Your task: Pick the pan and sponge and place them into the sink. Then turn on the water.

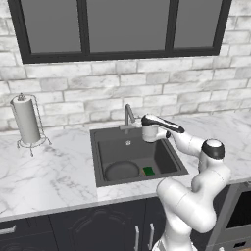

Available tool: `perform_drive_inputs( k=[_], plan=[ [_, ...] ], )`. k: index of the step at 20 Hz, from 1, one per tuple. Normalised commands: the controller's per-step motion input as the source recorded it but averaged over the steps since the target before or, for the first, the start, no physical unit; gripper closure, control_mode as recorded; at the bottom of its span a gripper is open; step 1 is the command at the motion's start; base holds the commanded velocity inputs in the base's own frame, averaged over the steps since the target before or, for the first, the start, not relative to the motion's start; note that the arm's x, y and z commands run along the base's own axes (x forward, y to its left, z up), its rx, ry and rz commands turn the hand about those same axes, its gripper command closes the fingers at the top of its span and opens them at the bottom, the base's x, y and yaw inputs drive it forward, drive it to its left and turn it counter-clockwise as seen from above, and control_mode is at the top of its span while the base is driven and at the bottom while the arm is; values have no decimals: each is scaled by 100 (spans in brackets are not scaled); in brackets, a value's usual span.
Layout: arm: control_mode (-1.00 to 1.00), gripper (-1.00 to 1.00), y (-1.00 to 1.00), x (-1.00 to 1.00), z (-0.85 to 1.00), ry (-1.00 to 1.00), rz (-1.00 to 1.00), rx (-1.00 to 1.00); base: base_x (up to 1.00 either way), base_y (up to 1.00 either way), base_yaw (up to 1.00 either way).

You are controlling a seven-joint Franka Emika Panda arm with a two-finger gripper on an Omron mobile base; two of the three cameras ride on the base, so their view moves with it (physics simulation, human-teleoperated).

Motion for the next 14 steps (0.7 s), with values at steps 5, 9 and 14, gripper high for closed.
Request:
perform_drive_inputs(
  k=[5, 9, 14],
  plan=[
    [-100, 100, -5, -2, -8, 2, -1, 2, 0, 0, 0],
    [-100, 100, -25, -15, 0, 9, -6, 3, 0, 0, 0],
    [-100, 100, -33, -12, -1, 13, -7, 3, 0, 0, 0]
  ],
)
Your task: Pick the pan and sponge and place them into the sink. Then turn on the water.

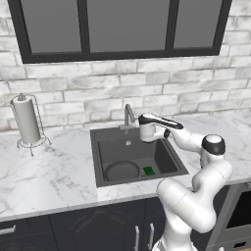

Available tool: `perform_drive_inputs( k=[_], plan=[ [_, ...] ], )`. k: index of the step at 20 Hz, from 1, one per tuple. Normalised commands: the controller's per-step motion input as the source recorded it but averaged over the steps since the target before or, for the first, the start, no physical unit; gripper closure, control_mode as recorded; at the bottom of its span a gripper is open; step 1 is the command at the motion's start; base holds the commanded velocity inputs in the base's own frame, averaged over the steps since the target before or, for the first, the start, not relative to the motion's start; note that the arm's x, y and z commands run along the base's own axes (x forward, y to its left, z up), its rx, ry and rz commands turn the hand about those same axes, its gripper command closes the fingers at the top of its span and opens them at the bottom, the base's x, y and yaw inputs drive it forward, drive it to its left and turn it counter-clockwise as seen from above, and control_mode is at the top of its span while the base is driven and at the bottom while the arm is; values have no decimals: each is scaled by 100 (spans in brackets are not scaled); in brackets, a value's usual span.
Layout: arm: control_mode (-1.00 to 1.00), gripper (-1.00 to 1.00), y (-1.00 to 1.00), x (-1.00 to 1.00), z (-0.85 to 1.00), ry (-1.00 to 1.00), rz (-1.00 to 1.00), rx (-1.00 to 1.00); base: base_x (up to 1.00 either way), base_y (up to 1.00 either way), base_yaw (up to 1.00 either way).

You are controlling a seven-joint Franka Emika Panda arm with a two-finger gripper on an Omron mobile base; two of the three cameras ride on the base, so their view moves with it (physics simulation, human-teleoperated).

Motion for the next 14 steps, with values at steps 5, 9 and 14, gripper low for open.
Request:
perform_drive_inputs(
  k=[5, 9, 14],
  plan=[
    [-100, 100, -27, 12, 4, 10, -7, 3, 0, 0, 0],
    [-100, 100, -44, 15, 12, 0, -2, 5, 0, 0, 0],
    [-100, 100, -55, 2, 3, -2, 0, 6, 0, 0, 0]
  ],
)
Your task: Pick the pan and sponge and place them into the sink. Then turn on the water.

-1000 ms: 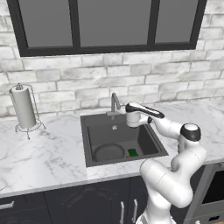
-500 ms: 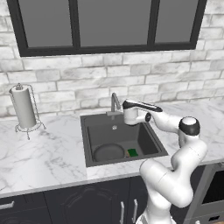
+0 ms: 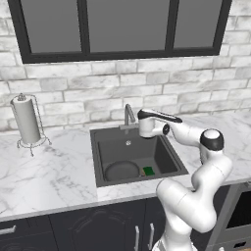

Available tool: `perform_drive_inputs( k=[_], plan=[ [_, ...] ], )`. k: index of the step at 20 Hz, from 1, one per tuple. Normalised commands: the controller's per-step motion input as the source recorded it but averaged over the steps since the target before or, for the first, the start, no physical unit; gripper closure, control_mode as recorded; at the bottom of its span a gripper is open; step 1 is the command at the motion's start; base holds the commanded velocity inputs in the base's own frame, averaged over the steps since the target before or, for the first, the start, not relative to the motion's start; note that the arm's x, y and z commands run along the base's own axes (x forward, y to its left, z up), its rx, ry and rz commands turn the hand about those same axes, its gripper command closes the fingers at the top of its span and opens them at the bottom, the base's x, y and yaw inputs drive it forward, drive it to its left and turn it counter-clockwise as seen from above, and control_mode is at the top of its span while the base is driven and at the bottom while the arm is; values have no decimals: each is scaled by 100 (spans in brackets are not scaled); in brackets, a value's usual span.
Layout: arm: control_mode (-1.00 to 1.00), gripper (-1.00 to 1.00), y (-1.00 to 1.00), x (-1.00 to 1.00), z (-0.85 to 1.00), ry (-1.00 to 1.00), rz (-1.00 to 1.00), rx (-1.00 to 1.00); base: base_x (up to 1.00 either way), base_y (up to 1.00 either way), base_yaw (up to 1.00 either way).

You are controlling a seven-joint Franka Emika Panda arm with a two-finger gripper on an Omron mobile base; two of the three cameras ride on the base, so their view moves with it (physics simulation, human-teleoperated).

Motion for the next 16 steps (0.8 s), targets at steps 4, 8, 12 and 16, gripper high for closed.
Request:
perform_drive_inputs(
  k=[4, 8, 12, 16],
  plan=[
    [-100, 100, -58, 0, 0, 0, 0, 6, 0, 0, 0],
    [-100, 100, -58, 1, -8, 0, 0, 7, 0, 0, 0],
    [-100, 100, -51, 5, -14, 2, 0, 6, 0, 0, 0],
    [-100, 100, -51, 5, -14, 3, 0, 6, 0, 0, 0]
  ],
)
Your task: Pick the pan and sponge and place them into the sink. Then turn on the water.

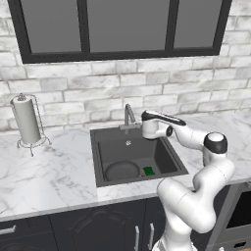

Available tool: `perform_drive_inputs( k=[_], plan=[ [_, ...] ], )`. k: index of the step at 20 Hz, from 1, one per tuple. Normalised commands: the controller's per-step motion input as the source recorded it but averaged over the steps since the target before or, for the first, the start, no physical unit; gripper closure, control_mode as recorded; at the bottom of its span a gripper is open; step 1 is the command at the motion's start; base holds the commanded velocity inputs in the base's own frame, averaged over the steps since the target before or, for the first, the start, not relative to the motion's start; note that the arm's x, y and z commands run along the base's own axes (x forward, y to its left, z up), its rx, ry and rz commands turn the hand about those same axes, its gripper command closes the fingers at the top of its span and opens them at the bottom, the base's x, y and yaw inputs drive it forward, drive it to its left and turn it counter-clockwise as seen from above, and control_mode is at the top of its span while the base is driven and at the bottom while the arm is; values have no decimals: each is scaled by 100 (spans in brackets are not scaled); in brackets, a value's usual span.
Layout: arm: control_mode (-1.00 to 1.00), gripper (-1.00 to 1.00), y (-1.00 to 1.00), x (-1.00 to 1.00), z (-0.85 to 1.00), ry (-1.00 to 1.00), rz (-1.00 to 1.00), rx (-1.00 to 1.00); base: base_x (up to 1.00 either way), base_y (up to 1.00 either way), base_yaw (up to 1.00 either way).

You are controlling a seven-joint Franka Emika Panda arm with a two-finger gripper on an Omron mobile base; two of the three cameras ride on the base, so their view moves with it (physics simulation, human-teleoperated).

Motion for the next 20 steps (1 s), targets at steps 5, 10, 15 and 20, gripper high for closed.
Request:
perform_drive_inputs(
  k=[5, 10, 15, 20],
  plan=[
    [-100, 100, -51, 3, -16, 4, 0, 5, 0, 0, 0],
    [-100, 100, -49, 1, -19, 5, 0, 4, 0, 0, 0],
    [-100, 100, -37, -1, 25, -2, 0, 9, 0, 0, 0],
    [-100, 100, -32, -1, 52, -4, 0, 7, 0, 0, 0]
  ],
)
